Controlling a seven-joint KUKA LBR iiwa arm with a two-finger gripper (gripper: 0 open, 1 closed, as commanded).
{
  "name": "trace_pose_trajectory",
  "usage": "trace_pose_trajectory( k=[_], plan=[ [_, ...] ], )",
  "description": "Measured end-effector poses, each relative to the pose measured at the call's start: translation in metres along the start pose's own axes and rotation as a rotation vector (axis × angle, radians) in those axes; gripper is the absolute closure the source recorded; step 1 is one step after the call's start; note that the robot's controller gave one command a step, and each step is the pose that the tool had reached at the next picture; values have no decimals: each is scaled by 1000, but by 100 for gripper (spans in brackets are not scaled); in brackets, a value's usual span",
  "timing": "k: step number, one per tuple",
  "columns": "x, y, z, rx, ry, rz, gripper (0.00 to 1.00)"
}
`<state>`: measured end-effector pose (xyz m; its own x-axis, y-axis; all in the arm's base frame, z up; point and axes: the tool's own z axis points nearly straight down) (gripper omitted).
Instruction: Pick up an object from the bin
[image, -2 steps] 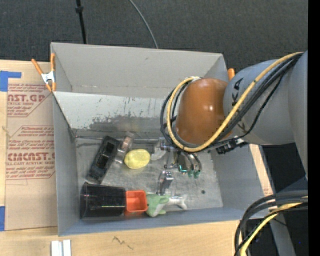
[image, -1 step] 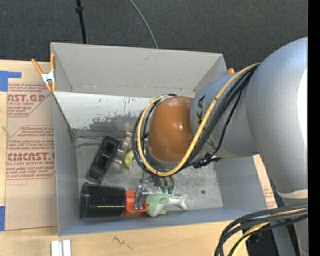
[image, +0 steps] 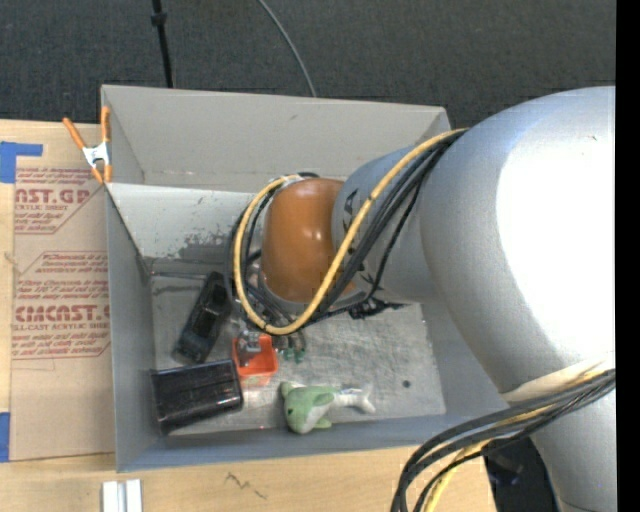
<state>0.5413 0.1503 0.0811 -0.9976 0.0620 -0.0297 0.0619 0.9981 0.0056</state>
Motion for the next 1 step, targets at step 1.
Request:
trace_pose_trajectory(
  k=[1],
  plan=[
    [0,0,0,0,1,0,100]
  ],
)
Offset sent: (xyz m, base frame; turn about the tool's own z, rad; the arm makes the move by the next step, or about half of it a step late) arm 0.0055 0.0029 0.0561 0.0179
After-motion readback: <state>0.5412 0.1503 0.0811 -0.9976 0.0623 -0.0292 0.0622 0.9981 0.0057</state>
